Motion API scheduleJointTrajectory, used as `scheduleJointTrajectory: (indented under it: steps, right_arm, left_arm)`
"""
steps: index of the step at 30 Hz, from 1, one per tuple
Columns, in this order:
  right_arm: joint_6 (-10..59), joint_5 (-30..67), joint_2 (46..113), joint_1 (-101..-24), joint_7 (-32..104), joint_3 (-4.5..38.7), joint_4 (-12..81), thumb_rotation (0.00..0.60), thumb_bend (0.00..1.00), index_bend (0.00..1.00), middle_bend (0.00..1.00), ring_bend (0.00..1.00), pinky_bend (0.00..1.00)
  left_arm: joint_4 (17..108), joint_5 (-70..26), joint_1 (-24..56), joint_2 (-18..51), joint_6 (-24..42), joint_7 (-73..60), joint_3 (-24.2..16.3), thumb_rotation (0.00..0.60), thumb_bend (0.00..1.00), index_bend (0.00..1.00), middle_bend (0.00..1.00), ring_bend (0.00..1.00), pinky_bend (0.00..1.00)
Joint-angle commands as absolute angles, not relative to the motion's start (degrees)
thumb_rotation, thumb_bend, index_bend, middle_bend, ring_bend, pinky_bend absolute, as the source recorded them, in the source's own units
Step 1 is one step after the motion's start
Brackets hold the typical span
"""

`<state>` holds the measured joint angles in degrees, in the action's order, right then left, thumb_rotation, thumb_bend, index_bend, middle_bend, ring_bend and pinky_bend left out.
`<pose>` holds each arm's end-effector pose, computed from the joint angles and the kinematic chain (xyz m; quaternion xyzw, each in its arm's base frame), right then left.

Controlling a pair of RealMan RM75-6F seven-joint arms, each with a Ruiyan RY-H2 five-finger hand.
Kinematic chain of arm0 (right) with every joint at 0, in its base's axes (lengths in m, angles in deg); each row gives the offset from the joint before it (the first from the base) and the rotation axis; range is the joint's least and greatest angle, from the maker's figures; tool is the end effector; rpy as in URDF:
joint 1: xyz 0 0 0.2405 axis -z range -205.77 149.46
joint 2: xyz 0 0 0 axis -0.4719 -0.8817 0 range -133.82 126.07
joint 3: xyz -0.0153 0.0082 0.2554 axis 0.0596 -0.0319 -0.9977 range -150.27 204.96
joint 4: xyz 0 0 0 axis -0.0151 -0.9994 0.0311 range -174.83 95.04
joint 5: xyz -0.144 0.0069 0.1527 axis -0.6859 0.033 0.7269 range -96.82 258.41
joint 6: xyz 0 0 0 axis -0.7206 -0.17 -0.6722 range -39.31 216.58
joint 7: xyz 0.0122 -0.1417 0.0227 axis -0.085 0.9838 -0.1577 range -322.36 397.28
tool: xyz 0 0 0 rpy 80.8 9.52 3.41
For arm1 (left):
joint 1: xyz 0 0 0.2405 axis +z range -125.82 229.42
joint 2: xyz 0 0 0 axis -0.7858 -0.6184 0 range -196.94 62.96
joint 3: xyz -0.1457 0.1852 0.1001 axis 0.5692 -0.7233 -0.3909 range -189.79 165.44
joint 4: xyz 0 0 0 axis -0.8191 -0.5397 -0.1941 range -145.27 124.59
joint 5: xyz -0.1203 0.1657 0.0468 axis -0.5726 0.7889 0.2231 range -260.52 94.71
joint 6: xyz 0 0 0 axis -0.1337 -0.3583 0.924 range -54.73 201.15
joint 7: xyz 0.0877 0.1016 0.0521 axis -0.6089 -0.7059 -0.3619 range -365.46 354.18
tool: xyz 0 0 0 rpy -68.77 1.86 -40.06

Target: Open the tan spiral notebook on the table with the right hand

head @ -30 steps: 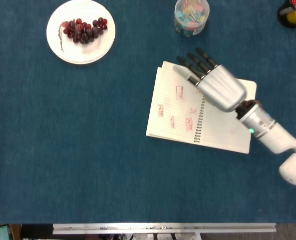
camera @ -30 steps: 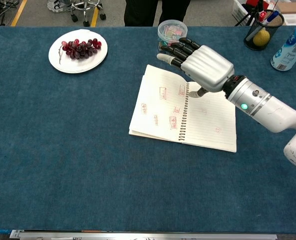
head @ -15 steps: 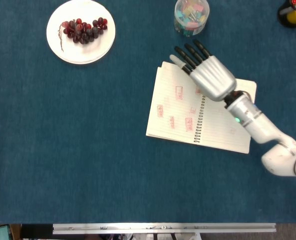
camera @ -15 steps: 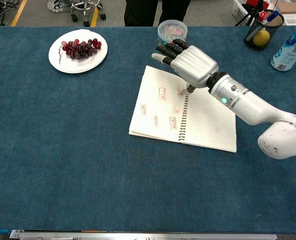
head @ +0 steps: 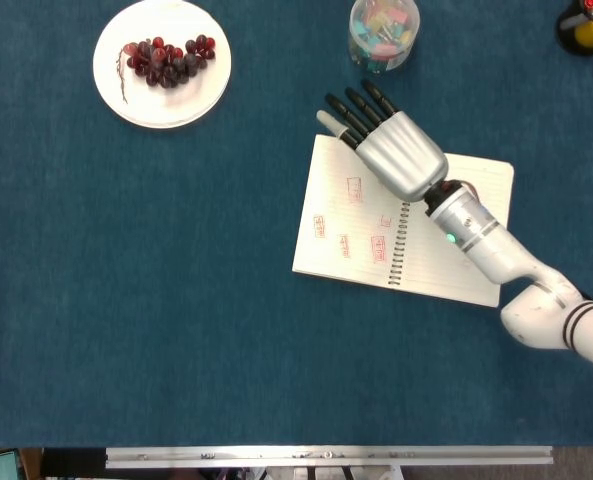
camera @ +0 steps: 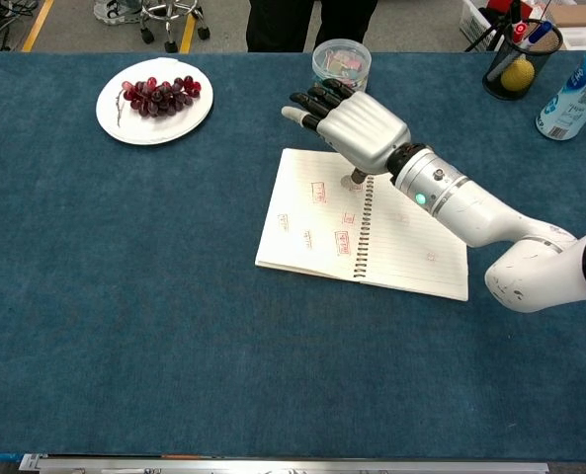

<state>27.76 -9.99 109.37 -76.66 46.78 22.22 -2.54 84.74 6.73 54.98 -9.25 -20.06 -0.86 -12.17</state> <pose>-0.1438 -0.3747 -0.0945 0.8150 -0.1200 0.3700 0.4296 -0.3169 0.1264 0.1981 -0.5649 -0.3924 -0.3929 0.6103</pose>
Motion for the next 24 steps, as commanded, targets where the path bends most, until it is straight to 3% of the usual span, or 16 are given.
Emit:
scheduleJointTrajectory:
  steps: [1, 14, 24]
  right_arm:
    - [22.7, -10.6, 104.6, -74.2, 46.0, 22.4, 3.6, 0.6, 0.0, 0.0, 0.0, 0.0, 0.0]
    - [14.0, -5.4, 76.3, -59.9, 60.0, 25.3, 38.8, 0.6, 0.02, 0.0, 0.0, 0.0, 0.0]
    - [5.4, -2.1, 65.2, -47.7, 60.3, 29.1, 47.8, 0.6, 0.05, 0.0, 0.08, 0.0, 0.01]
  left_arm:
    - [84.6, 6.7, 54.9, -9.2, -20.0, -0.7, -12.1, 0.6, 0.41, 0.14, 0.11, 0.1, 0.14]
    - [84.1, 7.1, 53.1, -8.2, -18.2, -1.3, -11.5, 0.6, 0.41, 0.14, 0.11, 0.1, 0.14]
    - [82.8, 7.2, 51.3, -6.2, -16.7, -3.3, -10.8, 0.6, 0.41, 0.14, 0.11, 0.1, 0.14]
